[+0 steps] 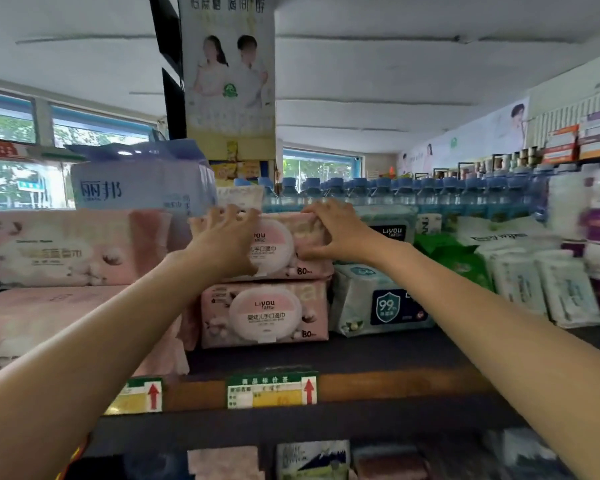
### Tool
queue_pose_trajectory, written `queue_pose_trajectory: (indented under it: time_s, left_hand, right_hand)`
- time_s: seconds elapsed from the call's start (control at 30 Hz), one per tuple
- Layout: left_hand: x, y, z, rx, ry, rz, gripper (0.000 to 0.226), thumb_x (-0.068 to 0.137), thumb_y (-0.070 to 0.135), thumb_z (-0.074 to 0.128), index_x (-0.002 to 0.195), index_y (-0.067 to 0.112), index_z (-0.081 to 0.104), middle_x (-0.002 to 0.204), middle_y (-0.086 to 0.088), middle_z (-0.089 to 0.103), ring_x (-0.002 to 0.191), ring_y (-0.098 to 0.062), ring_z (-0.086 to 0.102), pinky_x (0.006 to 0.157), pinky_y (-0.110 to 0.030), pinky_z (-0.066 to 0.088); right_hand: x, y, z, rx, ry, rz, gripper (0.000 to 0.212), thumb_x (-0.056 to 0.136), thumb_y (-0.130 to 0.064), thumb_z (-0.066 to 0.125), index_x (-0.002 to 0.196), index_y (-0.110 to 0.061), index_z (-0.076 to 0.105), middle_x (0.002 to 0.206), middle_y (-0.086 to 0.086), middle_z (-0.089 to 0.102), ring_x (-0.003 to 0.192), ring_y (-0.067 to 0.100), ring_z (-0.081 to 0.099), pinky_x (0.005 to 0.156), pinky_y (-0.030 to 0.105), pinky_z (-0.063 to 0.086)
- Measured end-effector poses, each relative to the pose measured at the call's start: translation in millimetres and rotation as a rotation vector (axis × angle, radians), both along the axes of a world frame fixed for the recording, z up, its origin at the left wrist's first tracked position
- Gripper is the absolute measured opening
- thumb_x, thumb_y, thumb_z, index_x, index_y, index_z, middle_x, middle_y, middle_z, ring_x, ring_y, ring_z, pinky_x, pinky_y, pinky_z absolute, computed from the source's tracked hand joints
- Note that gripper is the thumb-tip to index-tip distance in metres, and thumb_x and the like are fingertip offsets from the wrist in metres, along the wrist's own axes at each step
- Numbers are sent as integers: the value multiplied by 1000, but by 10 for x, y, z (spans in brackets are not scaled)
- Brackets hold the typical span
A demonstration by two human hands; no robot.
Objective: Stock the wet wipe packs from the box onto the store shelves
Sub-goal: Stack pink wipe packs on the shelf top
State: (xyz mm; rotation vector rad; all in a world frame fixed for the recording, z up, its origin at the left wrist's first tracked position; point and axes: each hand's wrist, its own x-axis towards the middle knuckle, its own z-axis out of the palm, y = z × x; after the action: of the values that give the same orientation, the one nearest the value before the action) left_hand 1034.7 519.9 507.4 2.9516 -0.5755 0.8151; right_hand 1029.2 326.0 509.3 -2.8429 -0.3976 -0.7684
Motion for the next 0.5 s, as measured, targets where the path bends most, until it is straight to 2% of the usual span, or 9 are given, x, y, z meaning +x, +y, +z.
queue_pose_trajectory:
  time_s: [0.1,0.17,0.23,0.3,0.4,0.5]
  left_hand:
    - [-92,-38,-59,-127,-166,-192,77,79,21,66,143,22,23,144,-10,27,133,-32,27,107,-53,30]
    - [-177,-70,-79,-143,-208,-222,72,80,15,62,142,19,25,143,-12,28,132,-32,27,108,-51,30]
    - [-319,-170,-134,-208,-236,-299,67,82,11,59,141,14,27,141,-15,28,131,-33,28,108,-48,32]
    - [-535,-400,-205,-260,-280,-496,61,83,11,57,137,10,31,136,-15,33,125,-31,36,104,-45,36]
    - [-926,-947,-403,-194,-193,-698,54,86,20,54,135,13,31,128,-10,39,113,-29,48,94,-44,37]
    - [-1375,-1571,-733,-156,28,-844,54,88,24,53,135,13,28,129,-11,39,113,-33,49,89,-45,39]
  right_hand:
    - [-179,-17,-55,-43,-23,-60,81,79,-40,68,144,-23,22,145,6,25,135,30,21,109,47,30]
    - [-361,-66,-62,-46,-53,-116,80,82,-35,67,145,-21,20,149,8,21,137,31,18,110,48,28]
    - [-564,-146,-88,-43,-42,-152,69,87,-31,62,144,-19,25,147,9,24,137,31,21,110,45,29]
    - [-803,-274,-160,-69,-10,-210,56,91,-26,56,140,-18,31,142,9,30,133,28,27,108,43,32]
    - [-1335,-569,-367,-148,50,-364,47,93,-23,52,137,-20,37,136,8,36,124,27,37,101,42,38]
    - [-2198,-1039,-659,-72,218,-542,37,93,-23,50,129,-16,46,127,9,46,115,25,47,92,35,42]
